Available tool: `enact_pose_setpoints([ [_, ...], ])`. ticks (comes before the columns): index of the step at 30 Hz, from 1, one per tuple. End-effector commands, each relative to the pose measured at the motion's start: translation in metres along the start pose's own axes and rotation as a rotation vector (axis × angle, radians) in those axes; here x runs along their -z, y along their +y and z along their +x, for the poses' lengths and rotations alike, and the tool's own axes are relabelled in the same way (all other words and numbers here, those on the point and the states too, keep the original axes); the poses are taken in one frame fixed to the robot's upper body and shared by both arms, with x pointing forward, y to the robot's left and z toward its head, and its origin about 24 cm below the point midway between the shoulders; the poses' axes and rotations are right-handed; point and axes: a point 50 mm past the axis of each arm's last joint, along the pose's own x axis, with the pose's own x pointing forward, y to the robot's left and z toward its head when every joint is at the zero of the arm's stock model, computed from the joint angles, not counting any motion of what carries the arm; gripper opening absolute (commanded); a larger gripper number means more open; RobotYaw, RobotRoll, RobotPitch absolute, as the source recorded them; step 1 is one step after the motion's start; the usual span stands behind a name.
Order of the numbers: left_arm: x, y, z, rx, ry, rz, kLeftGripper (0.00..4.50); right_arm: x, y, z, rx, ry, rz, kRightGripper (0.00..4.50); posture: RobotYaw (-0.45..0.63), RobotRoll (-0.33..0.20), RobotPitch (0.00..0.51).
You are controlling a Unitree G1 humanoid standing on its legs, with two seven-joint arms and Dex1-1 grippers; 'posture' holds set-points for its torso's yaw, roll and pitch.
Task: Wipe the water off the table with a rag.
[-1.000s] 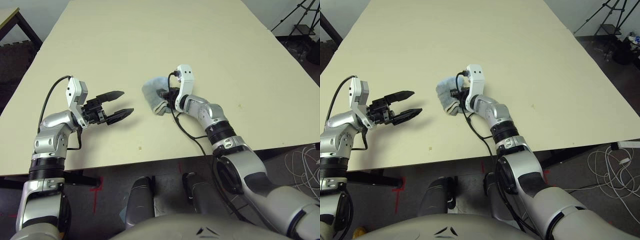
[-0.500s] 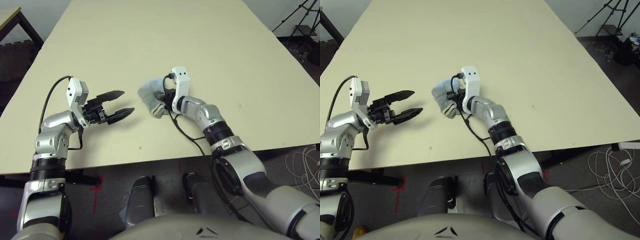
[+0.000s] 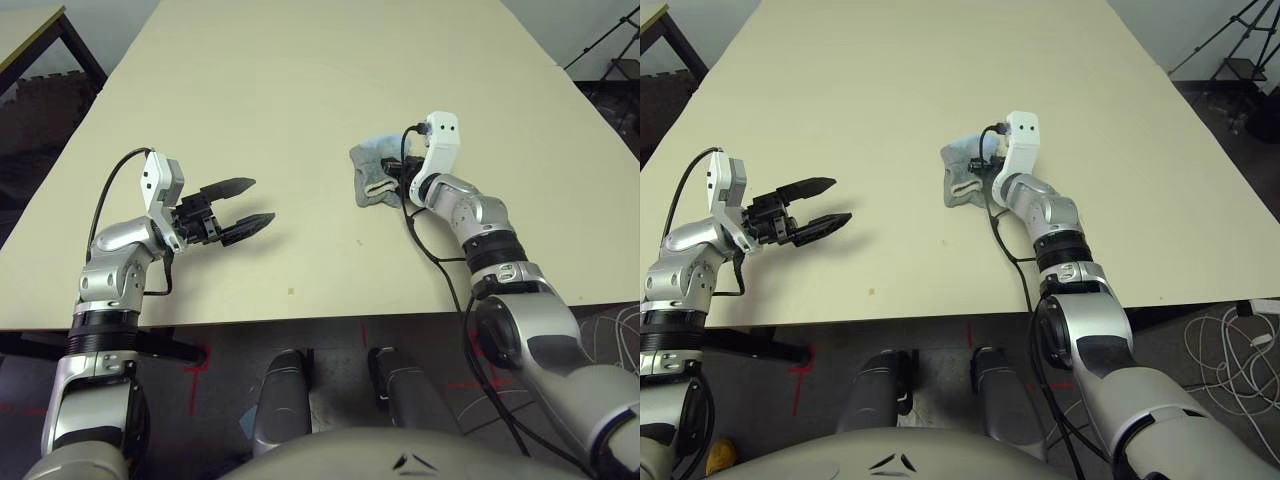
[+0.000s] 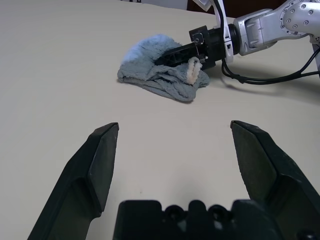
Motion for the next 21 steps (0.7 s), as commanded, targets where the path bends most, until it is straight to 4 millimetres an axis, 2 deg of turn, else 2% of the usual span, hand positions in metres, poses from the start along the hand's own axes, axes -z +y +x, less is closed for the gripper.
enact_pose_setpoints([
  [1, 0.007, 0.0, -0.001, -0.001, 0.021, -0.019, 4.5, -0.006, -0.018, -0.015, 0.051, -0.021, -0.01, 0.09, -0.09, 0.0, 0.128],
  [4, 0.008, 0.001, -0.001, 0.0, 0.022, -0.018, 4.5, -0.014, -0.027, -0.025, 0.068, -0.044, -0.005, 0.09, -0.1, 0.0, 0.129],
  [7, 0.008, 0.002, 0.0, 0.001, 0.019, -0.017, 4.5, -0.025, -0.025, -0.032, 0.042, -0.073, 0.006, 0.09, -0.1, 0.0, 0.129],
  [14, 0.007, 0.005, 0.003, -0.003, 0.007, -0.015, 4.5, -0.074, -0.021, -0.059, -0.076, -0.135, -0.027, 0.09, -0.12, 0.0, 0.132],
  [17, 0.008, 0.006, 0.004, -0.005, 0.006, -0.016, 4.5, -0.096, -0.031, -0.073, -0.072, -0.143, -0.072, 0.09, -0.13, 0.0, 0.132],
  [21, 0.009, 0.006, 0.006, -0.004, 0.003, -0.017, 4.5, -0.1, -0.053, -0.082, -0.011, -0.111, -0.1, 0.09, -0.14, 0.0, 0.131],
])
